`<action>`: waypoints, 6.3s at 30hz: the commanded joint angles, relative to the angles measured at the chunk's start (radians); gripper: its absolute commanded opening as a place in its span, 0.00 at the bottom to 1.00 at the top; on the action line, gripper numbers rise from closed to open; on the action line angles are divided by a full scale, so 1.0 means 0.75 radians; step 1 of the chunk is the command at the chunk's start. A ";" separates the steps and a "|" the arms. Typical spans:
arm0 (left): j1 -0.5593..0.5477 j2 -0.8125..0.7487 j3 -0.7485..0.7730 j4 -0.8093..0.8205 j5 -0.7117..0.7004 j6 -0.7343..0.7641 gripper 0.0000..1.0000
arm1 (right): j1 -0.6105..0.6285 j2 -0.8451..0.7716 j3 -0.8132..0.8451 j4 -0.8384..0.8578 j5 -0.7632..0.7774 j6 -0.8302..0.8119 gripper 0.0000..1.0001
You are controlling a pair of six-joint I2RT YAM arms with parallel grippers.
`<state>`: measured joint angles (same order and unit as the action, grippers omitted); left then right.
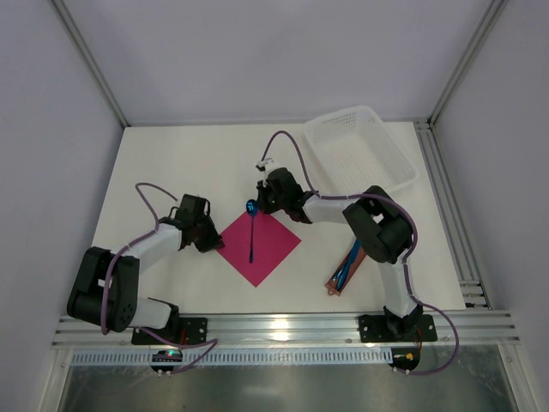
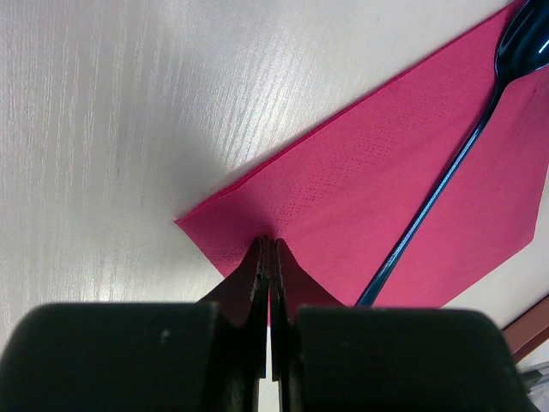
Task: Place the utensils on the paper napkin and roll it up
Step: Adjust the utensils on the napkin, then pick up the utensils from the container.
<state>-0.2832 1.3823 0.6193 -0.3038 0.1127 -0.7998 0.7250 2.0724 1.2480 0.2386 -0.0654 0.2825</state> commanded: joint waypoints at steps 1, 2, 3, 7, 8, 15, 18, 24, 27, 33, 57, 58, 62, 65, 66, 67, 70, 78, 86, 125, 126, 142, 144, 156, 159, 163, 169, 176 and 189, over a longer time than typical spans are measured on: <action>-0.001 -0.008 -0.024 -0.037 -0.069 0.017 0.00 | -0.009 -0.059 -0.003 0.009 0.026 -0.049 0.04; -0.003 -0.010 -0.024 -0.041 -0.071 0.017 0.00 | -0.011 -0.059 -0.001 0.007 0.026 -0.053 0.04; -0.001 -0.010 -0.026 -0.041 -0.073 0.017 0.00 | -0.016 -0.057 0.003 0.007 0.022 -0.056 0.04; -0.001 -0.015 -0.024 -0.045 -0.077 0.017 0.00 | -0.016 -0.053 0.007 -0.001 0.014 -0.060 0.04; -0.003 -0.017 -0.024 -0.049 -0.077 0.015 0.00 | -0.018 -0.051 0.007 0.001 0.016 -0.062 0.04; -0.001 -0.045 -0.018 -0.061 -0.075 0.013 0.00 | -0.018 -0.059 0.011 -0.013 0.012 -0.080 0.04; -0.001 -0.070 -0.006 -0.073 -0.056 0.011 0.01 | -0.018 -0.084 0.003 -0.026 0.016 -0.082 0.15; -0.003 -0.203 0.070 -0.141 -0.017 0.005 0.36 | -0.020 -0.194 -0.034 -0.101 0.081 -0.054 0.34; -0.003 -0.274 0.119 -0.172 0.003 0.017 0.42 | -0.018 -0.306 -0.054 -0.203 0.215 -0.005 0.36; -0.003 -0.407 0.195 -0.202 0.158 0.097 0.58 | -0.018 -0.589 -0.046 -0.844 0.561 0.369 0.34; -0.001 -0.608 0.119 -0.192 0.396 0.136 1.00 | -0.077 -1.436 -0.835 -1.339 0.609 0.988 0.34; -0.001 -0.612 0.115 -0.194 0.394 0.136 1.00 | -0.077 -1.430 -0.848 -1.316 0.603 0.988 0.34; -0.003 -0.618 0.107 -0.206 0.396 0.138 0.99 | -0.077 -1.403 -0.887 -1.269 0.592 0.957 0.34; -0.001 -0.620 0.103 -0.208 0.388 0.136 1.00 | -0.075 -1.409 -0.917 -1.181 0.576 0.916 0.34; -0.003 -0.620 0.101 -0.204 0.386 0.132 1.00 | -0.077 -1.409 -0.922 -1.153 0.578 0.910 0.34; -0.001 -0.622 0.101 -0.202 0.386 0.130 1.00 | -0.077 -1.403 -0.924 -1.140 0.574 0.904 0.34; -0.001 -0.618 0.101 -0.200 0.381 0.126 1.00 | -0.077 -1.371 -0.922 -1.112 0.562 0.881 0.33; -0.001 -0.618 0.115 -0.221 0.349 0.126 0.99 | -0.075 -1.315 -0.940 -1.126 0.568 0.902 0.30; -0.003 -0.608 0.121 -0.225 0.343 0.126 1.00 | -0.077 -1.325 -0.971 -1.106 0.556 0.889 0.29; -0.003 -0.620 0.140 -0.243 0.314 0.126 1.00 | -0.079 -1.321 -0.987 -1.106 0.625 0.803 0.08; -0.003 -0.622 0.142 -0.243 0.314 0.126 1.00 | -0.079 -1.319 -0.989 -1.106 0.623 0.806 0.08; -0.003 -0.640 0.144 -0.253 0.300 0.123 1.00 | -0.079 -1.297 -1.018 -1.085 0.609 0.814 0.12; -0.001 -0.642 0.144 -0.256 0.302 0.123 1.00 | -0.077 -1.295 -1.020 -1.081 0.609 0.812 0.12; -0.003 -0.663 0.150 -0.272 0.294 0.130 1.00 | -0.077 -1.299 -1.010 -1.093 0.617 0.808 0.04; -0.003 -0.667 0.160 -0.282 0.294 0.130 1.00 | -0.077 -1.329 -0.977 -1.138 0.643 0.783 0.04; -0.003 -0.673 0.166 -0.288 0.294 0.132 1.00 | -0.077 -1.413 -0.911 -1.220 0.666 0.775 0.04; -0.001 -0.665 0.166 -0.272 0.300 0.119 1.00 | -0.079 -1.470 -0.866 -1.281 0.670 0.787 0.04; -0.003 -0.645 0.154 -0.237 0.265 0.134 1.00 | -0.079 -1.509 -0.797 -1.318 0.689 0.767 0.04; 0.062 -0.487 0.213 -0.229 0.261 0.134 1.00 | -0.071 -1.399 -0.458 -1.249 0.521 0.577 0.04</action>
<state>-0.2691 1.0126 0.7483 -0.5110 0.2863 -0.6987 0.6701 0.9867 0.8185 -0.7776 0.3809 0.7841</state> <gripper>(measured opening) 0.995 0.070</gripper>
